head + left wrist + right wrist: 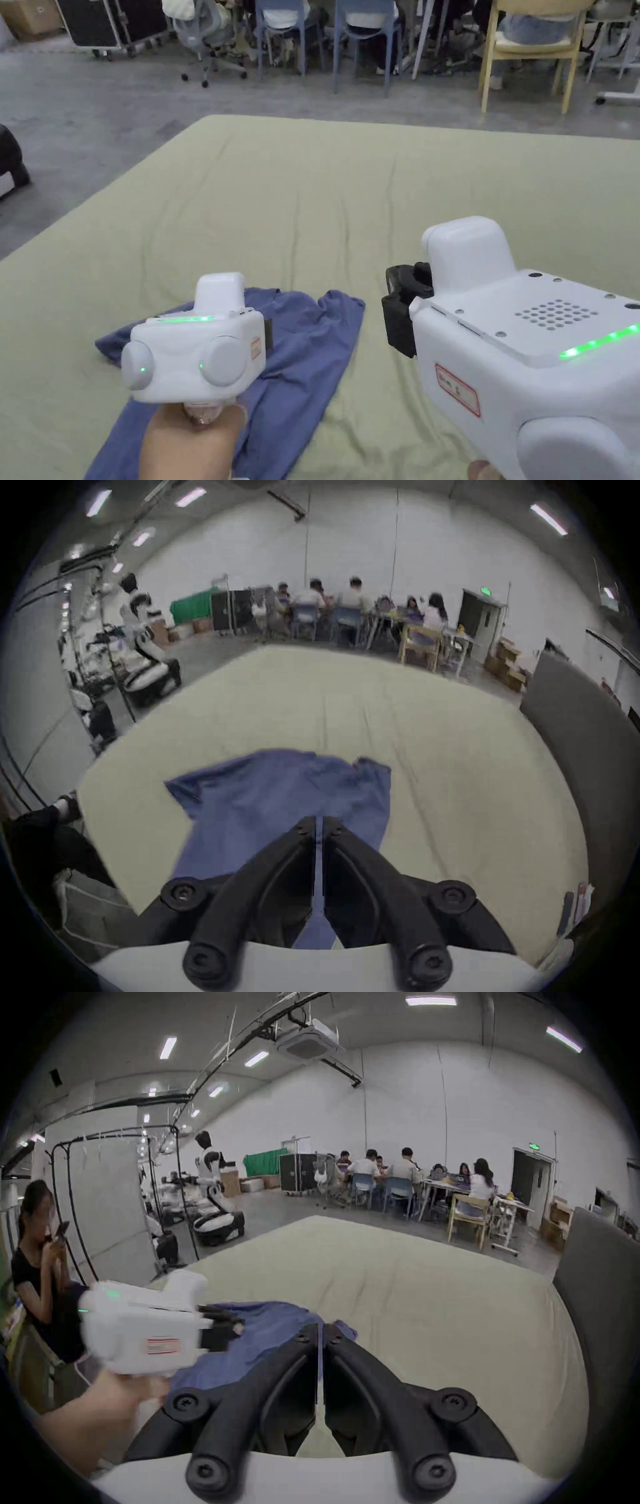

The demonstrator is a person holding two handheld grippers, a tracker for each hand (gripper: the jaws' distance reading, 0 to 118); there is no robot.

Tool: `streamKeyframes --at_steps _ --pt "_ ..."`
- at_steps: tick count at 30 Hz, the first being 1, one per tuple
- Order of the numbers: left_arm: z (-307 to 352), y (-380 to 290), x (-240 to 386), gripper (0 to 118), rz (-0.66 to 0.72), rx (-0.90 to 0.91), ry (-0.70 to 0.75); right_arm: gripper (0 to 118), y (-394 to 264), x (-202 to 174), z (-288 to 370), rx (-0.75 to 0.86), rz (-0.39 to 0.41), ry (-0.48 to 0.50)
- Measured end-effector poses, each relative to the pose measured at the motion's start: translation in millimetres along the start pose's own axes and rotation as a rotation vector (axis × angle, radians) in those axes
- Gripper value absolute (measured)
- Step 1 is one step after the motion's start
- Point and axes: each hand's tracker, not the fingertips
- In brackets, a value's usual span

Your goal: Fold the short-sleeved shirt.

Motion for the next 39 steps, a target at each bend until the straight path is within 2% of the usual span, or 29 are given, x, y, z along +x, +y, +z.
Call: streamKeyframes --at_steps 4,5,6,7,8,9,10,13,14,16,17,18,19,20,21,22,25,29,32,36,39 --pt "-95 -19 17 3 -0.066 -0.160 0.001 6 -20 21 -16 -0.096 0.006 -0.046" --pt "-112 -22 20 8 -0.071 -0.184 -0.002 6 -25 26 -21 -0.119 0.005 -0.061" --pt "-123 -26 19 46 -0.062 -0.182 -0.009 6 -28 32 -24 -0.129 0.003 -0.065" --pt "-131 -27 20 102 -0.069 -0.188 0.014 6 -31 37 -26 -0.139 0.001 -0.070" --pt "-140 -27 21 118 -0.096 -0.222 0.019 6 -33 40 -28 -0.145 0.000 -0.075" --pt "-140 -28 19 118 -0.110 -0.258 0.007 6 -36 44 -29 -0.151 -0.002 -0.079" --pt "-137 -32 18 118 -0.103 -0.176 0.029 6 -37 46 -30 -0.157 -0.005 -0.081" --pt "-139 -35 17 118 -0.146 -0.236 -0.001 6 -40 51 -31 -0.166 -0.006 -0.082" --pt "-162 -35 28 118 -0.159 -0.274 0.004 6 -41 52 -31 -0.168 -0.004 -0.081" --pt "-173 -42 32 118 -0.246 -0.286 0.059 6 -42 54 -30 -0.171 -0.003 -0.079" --pt "-175 -45 33 116 -0.298 -0.271 0.097 6 -44 56 -29 -0.170 -0.001 -0.080" --pt "-172 -48 31 105 -0.303 -0.257 0.055 6 -44 57 -27 -0.171 0.000 -0.081" --pt "-166 -44 25 92 -0.248 -0.239 -0.022 6 -45 60 -23 -0.172 0.001 -0.082" --pt "-158 -40 20 49 -0.177 -0.212 -0.040 5 -46 63 -19 -0.169 -0.003 -0.087" --pt "-152 -35 15 0 -0.156 -0.182 0.002 5 -47 67 -13 -0.162 -0.015 -0.094" --pt "-137 -33 13 0 -0.148 -0.149 0.062 6 -47 71 -8 -0.156 -0.027 -0.096" --pt "-107 -5 -10 0 0.033 -0.122 -0.066 6 -49 84 10 -0.133 -0.074 -0.123" --pt "-21 47 -4 0 0.050 0.043 -0.058 6 -48 106 45 -0.112 -0.101 -0.180" --pt "43 90 27 0 0.064 0.212 -0.176 6 -44 125 83 -0.060 -0.116 -0.247" --pt "130 135 103 0 -0.022 0.380 -0.290 6 -35 154 144 0.013 -0.162 -0.356" --pt "178 154 169 0 -0.056 0.418 -0.445 6 -29 174 191 0.067 -0.174 -0.451"
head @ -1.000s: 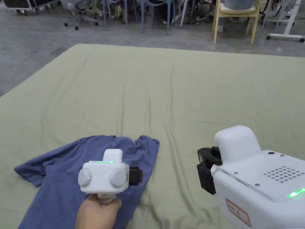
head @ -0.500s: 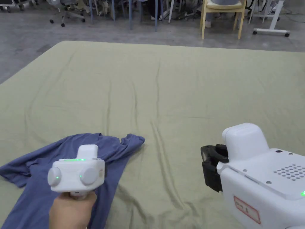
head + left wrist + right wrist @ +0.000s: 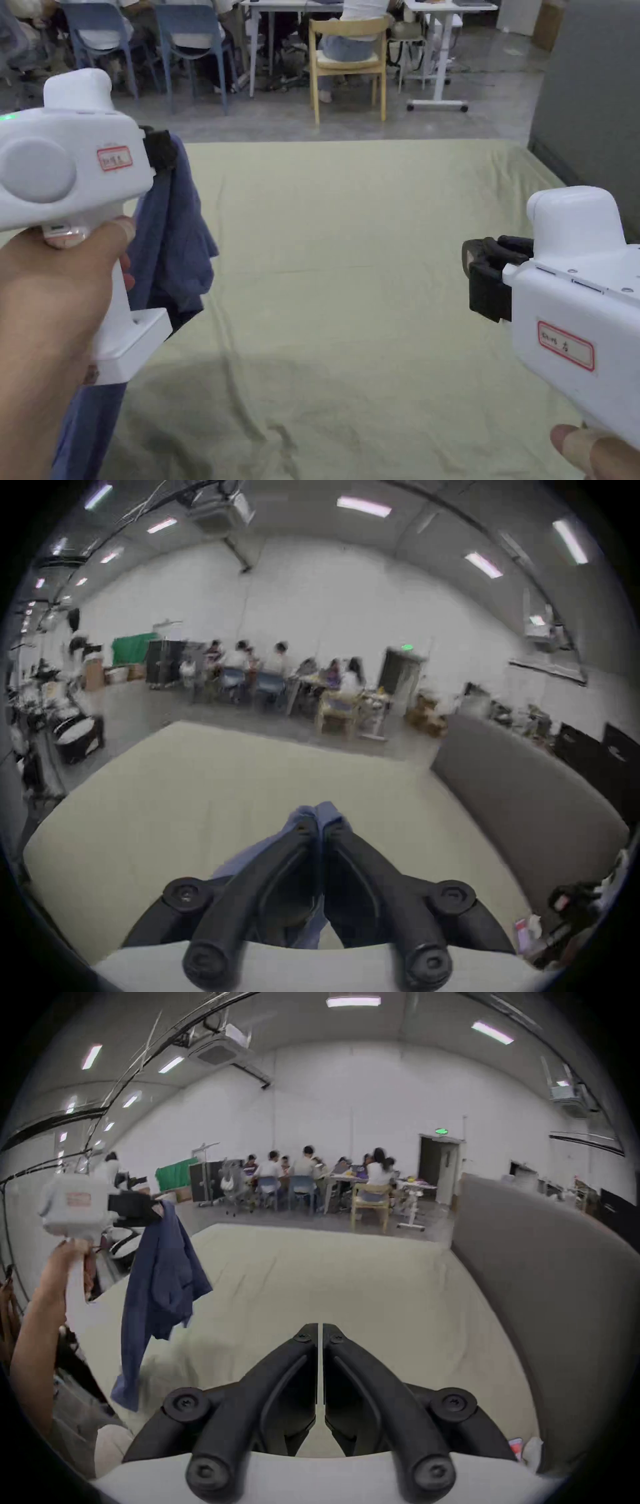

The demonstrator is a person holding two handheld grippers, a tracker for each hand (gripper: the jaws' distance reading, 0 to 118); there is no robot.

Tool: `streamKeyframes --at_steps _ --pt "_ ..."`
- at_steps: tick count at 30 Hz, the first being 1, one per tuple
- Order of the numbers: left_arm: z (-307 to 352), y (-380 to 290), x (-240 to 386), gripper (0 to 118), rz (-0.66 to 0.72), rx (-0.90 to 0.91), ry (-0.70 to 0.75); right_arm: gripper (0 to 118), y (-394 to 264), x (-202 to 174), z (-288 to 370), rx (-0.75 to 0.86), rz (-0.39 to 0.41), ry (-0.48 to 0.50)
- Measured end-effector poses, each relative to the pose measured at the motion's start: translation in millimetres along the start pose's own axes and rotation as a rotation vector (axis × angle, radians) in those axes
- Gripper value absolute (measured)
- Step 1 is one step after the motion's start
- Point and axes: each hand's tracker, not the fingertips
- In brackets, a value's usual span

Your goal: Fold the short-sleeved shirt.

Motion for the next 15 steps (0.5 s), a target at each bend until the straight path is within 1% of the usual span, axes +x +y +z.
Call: streamKeyframes --at_steps 2,4,6,7,10,12,15 --pt "-3 6 48 0 -0.048 -0.002 -0.054 6 6 19 19 0.029 -0.009 -0.045" --pt "-20 0 87 0 -0.093 -0.038 -0.116 5 12 38 40 0.060 -0.017 -0.095" --pt "-33 -21 134 0 -0.100 -0.110 -0.209 6 15 57 60 0.089 -0.017 -0.144" --pt "-48 -34 146 0 -0.106 -0.147 -0.250 6 16 63 67 0.094 -0.016 -0.160" --pt "-72 -93 203 0 -0.154 -0.281 -0.322 6 16 81 84 0.106 -0.017 -0.206" --pt "-96 -147 231 0 -0.182 -0.419 -0.372 5 14 91 91 0.112 -0.024 -0.217" --pt "-123 -228 250 0 -0.162 -0.610 -0.386 5 6 98 91 0.108 -0.034 -0.224"
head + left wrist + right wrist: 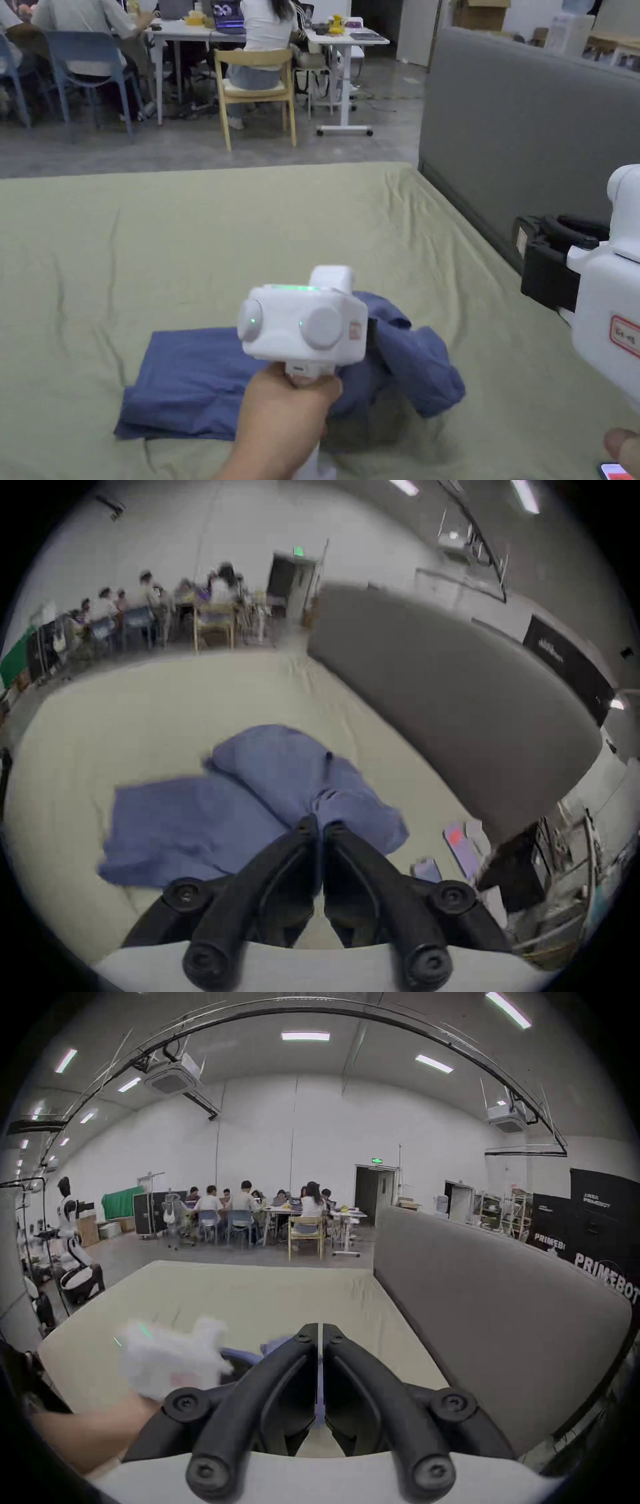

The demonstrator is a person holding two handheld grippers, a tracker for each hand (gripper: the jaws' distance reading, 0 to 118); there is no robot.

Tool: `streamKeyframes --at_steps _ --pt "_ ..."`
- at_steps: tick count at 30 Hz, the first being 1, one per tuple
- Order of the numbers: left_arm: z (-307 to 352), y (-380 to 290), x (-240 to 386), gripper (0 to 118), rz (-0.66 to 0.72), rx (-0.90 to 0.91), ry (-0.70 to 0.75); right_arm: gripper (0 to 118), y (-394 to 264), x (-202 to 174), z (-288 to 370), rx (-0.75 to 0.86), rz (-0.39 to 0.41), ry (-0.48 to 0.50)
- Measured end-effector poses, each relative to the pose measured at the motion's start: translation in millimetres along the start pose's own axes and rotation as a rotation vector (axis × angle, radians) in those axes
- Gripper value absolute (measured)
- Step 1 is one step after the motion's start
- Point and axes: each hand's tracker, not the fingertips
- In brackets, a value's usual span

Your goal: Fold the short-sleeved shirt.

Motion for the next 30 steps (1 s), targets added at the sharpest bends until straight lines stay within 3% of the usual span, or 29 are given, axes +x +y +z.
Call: streamKeyframes --at_steps 2,3,4,5,10,15,16,17,19,21,26,30 --pt "-41 -29 -3 4 0.054 -0.109 -0.009 5 -7 2 -4 -0.020 0.004 0.000" --pt "-57 -41 -7 30 0.088 -0.140 -0.020 5 -12 2 -7 -0.034 0.008 0.004" --pt "-69 -54 -9 88 0.123 -0.172 -0.015 6 -16 2 -10 -0.047 0.010 0.009" --pt "-80 -62 -13 118 0.136 -0.227 -0.035 6 -19 1 -14 -0.062 0.009 0.018" --pt "-20 -48 -30 118 0.203 -0.004 -0.172 6 -31 -5 -28 -0.091 0.004 0.052" --pt "114 -29 -77 118 0.231 0.250 -0.227 5 -40 -15 -39 -0.068 -0.018 0.089" --pt "143 -40 -85 116 0.216 0.295 -0.164 6 -45 -18 -43 -0.070 -0.025 0.094" --pt "168 -51 -94 95 0.180 0.338 -0.065 6 -52 -22 -48 -0.080 -0.038 0.105" --pt "199 -73 -109 0 0.156 0.318 0.160 6 -69 -33 -61 -0.126 -0.072 0.138" --pt "206 -102 -120 0 0.193 0.294 0.339 6 -88 -46 -76 -0.200 -0.087 0.167" --pt "180 -124 -166 0 0.354 0.164 0.243 6 -128 -80 -101 -0.350 -0.109 0.256" --pt "142 -92 -200 0 0.270 0.170 0.261 6 -137 -92 -109 -0.371 -0.063 0.271"
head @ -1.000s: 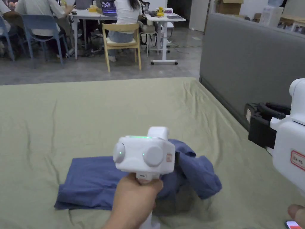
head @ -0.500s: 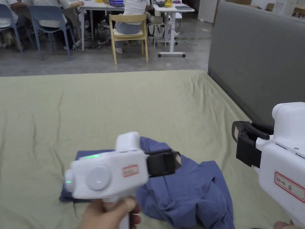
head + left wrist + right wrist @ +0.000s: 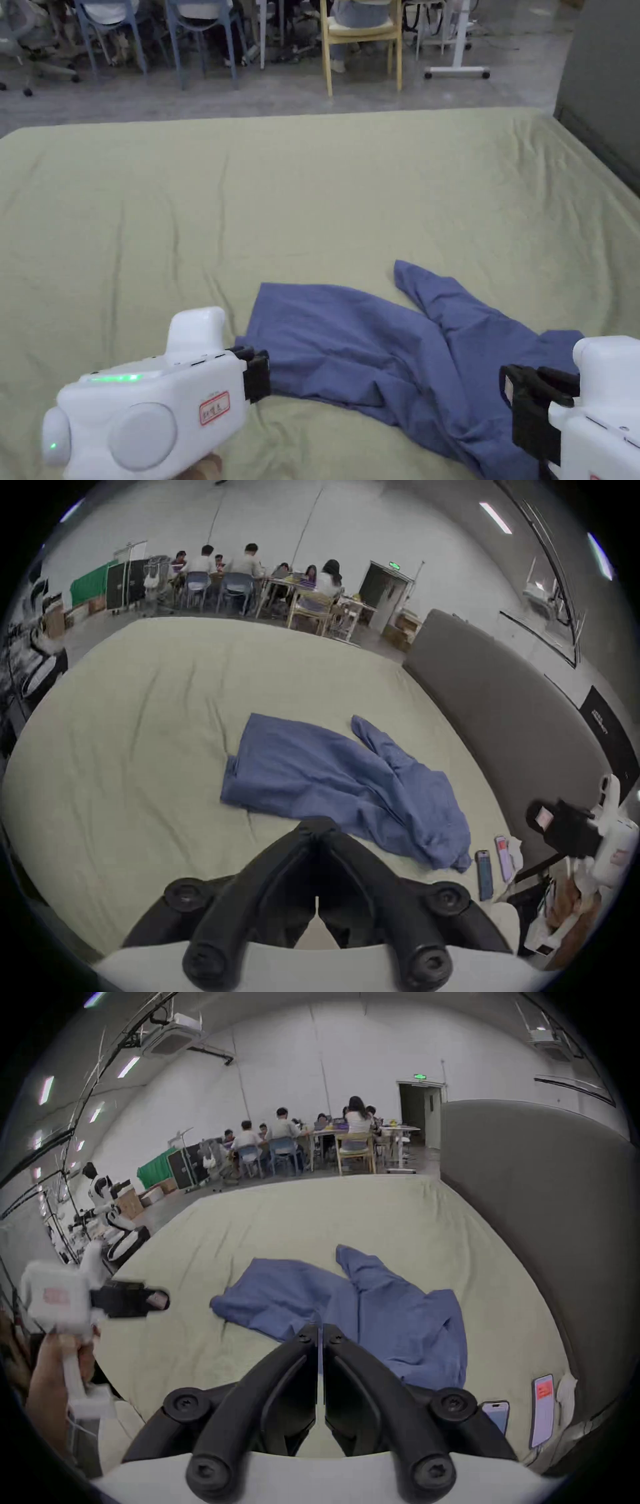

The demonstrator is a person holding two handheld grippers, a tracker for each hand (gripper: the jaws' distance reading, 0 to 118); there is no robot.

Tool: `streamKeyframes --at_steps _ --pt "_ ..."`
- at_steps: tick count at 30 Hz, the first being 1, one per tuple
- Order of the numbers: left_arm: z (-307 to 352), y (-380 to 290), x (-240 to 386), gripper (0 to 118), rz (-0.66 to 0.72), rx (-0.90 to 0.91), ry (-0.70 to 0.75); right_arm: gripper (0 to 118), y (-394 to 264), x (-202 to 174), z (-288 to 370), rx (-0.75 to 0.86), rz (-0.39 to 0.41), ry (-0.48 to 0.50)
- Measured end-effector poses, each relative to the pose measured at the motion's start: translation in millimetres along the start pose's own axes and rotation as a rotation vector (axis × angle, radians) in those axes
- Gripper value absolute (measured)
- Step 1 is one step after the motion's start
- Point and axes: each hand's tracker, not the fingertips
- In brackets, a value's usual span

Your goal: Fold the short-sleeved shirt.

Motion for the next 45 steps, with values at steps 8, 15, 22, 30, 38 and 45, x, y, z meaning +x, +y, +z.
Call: streamKeyframes --at_steps 8,15,22,30,38,45 --pt "-204 78 -44 118 -0.079 -0.184 0.159 6 -5 25 -24 -0.064 0.001 -0.071" --pt "-325 82 -79 118 -0.127 -0.320 0.331 6 -25 61 -46 -0.165 -0.026 -0.149" --pt "-292 84 -50 79 -0.198 -0.210 0.281 6 -38 81 -61 -0.223 -0.058 -0.192" --pt "-192 108 -19 0 -0.249 0.058 0.053 52 -24 93 -58 -0.179 -0.179 -0.197" --pt "-79 104 -10 0 -0.164 0.188 0.015 112 -74 127 -112 -0.389 -0.434 -0.209" --pt "-42 98 -13 0 -0.124 0.211 0.020 7 -77 133 -123 -0.440 -0.604 -0.146"
